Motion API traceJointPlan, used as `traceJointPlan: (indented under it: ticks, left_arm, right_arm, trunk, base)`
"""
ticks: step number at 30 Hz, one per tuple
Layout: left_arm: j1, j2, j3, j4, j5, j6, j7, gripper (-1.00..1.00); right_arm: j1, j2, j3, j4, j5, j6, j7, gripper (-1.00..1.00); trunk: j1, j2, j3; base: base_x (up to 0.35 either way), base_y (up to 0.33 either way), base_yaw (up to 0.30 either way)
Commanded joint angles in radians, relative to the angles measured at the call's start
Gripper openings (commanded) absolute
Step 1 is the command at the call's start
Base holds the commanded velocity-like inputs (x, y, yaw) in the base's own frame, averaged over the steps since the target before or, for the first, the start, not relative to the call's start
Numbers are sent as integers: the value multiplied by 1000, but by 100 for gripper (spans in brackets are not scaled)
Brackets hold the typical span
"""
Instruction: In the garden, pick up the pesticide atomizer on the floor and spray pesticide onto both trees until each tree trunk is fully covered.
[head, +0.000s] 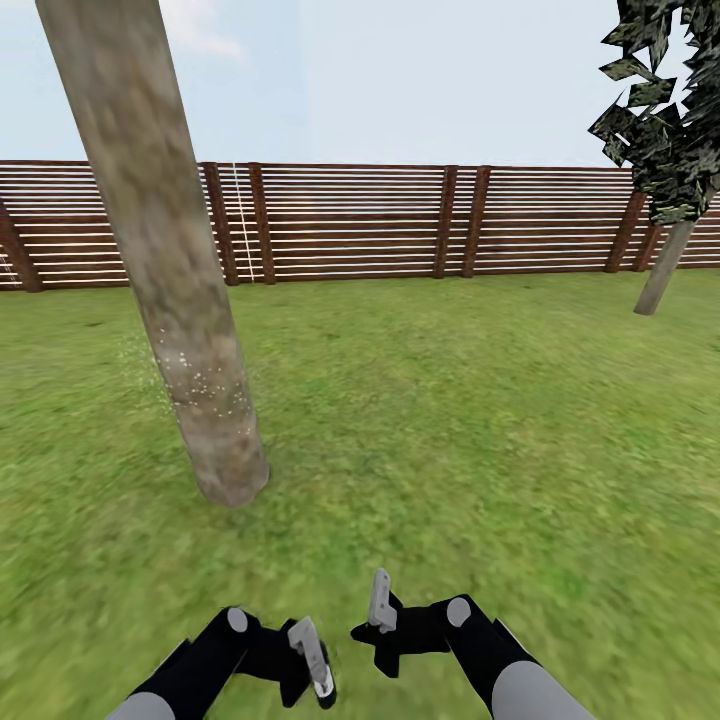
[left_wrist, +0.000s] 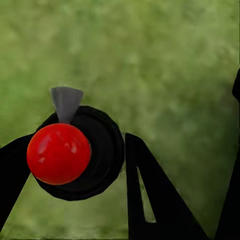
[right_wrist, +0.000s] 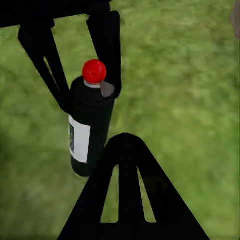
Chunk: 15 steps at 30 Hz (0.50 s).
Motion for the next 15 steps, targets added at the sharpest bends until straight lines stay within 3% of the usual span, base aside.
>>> traceJointPlan:
  ticks: [1, 2, 4, 9, 10, 12, 15]
  left_arm:
    - [2, 29, 1, -1, 6, 5, -5, -100]
    - [5, 68, 2, 1, 9, -24, -5, -100]
    - [8, 115, 2, 3, 12, -65, -5, -100]
    - [9, 190, 19, 70, 9, -91, -4, -100]
    - [9, 210, 23, 82, 9, -93, -3, -100]
    - [10, 258, 27, 98, 11, -109, 1, -100]
    - [11, 282, 32, 146, 10, -135, 35, -100]
  right_arm:
    - [0, 1, -8, -1, 8, -3, 5, -100]
    - [0, 1, -8, 0, 8, -3, 5, -100]
    - [0, 1, -8, 0, 8, -3, 5, -100]
    - [0, 1, -8, 0, 9, -3, 5, -100]
    - [0, 1, -8, 0, 9, -3, 6, 100]
    - [0, 1, -10, 1, 9, -3, 3, 100]
    - [0, 1, -15, 0, 11, -5, -10, 100]
  trunk:
    - [0, 0, -1]
    - [0, 0, -1]
    - [0, 0, -1]
    - [0, 0, -1]
    - [0, 0, -1]
    - [0, 0, -1]
    - [0, 0, -1]
  base:
    - [0, 0, 0]
    - [0, 0, 0]
    - [0, 0, 0]
    - [0, 0, 0]
    - [0, 0, 0]
    - [0, 0, 0]
    - [0, 0, 0]
